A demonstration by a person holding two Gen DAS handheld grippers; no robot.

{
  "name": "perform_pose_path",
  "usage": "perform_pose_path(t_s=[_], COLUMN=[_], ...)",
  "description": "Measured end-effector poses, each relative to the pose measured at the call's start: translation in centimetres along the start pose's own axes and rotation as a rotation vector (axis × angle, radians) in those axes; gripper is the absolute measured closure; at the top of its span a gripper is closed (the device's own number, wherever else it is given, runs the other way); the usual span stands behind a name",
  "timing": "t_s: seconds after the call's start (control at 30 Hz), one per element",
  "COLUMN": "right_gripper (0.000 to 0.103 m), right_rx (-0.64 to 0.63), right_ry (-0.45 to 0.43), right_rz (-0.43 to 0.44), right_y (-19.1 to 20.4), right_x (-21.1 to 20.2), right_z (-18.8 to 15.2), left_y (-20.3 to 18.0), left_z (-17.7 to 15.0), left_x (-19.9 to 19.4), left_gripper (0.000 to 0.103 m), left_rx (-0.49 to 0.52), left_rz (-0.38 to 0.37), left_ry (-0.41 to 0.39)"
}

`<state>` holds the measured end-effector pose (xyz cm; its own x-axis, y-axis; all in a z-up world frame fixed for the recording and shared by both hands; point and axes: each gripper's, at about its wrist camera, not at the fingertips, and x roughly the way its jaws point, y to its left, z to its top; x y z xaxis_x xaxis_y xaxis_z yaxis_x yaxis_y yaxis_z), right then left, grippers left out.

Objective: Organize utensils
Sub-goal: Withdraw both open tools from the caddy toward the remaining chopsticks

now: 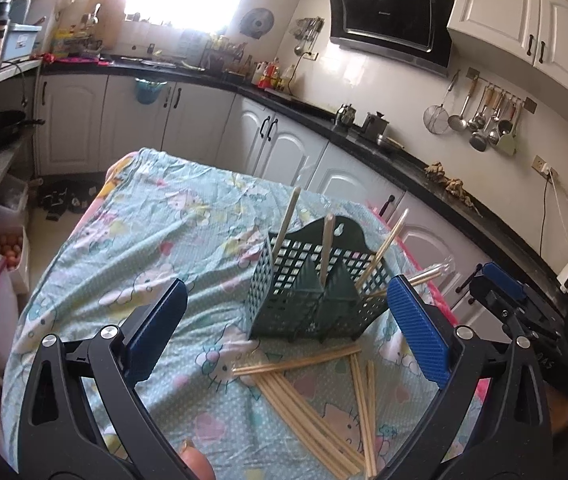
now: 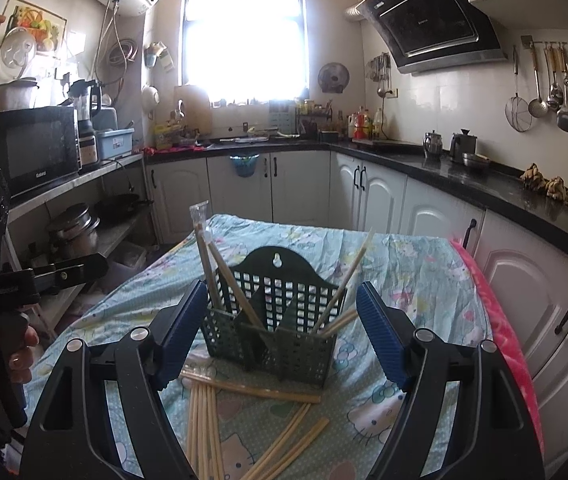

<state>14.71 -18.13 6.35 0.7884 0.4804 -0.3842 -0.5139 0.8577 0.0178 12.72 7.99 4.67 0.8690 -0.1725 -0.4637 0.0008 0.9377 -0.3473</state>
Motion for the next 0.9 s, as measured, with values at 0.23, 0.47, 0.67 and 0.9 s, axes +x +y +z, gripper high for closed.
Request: perform_pose_path(t_s=[0.23,0.47,0.67,0.9], right_gripper=[0.029,0.029,0.029,0.029], right_rx=[-0.001,-0.001,-0.006,-0.010], right_ry=[0.042,0.089,0.146,0.213], right_rz=[0.005,0.008,0.015,0.020], right_y=[0.3,0.4,0.7,0.7], right_x=[0.6,1.5,2.5,3.9], right_z=[-1.6,-3.3,-5.0,-6.7], left_y=[0.5,0.9,1.3,1.7], left_z=[-1.5,-3.1,-4.3,-5.6], left_x=[0.4,1.4,2.3,3.5], left_gripper=[0.011,0.011,0.011,0.011], left_rx=[-0.004,0.004,0.004,-0.003], left_rz=[0.013,0.040,0.054,0.058], left_ry=[0.035,0.073,0.106,0.150])
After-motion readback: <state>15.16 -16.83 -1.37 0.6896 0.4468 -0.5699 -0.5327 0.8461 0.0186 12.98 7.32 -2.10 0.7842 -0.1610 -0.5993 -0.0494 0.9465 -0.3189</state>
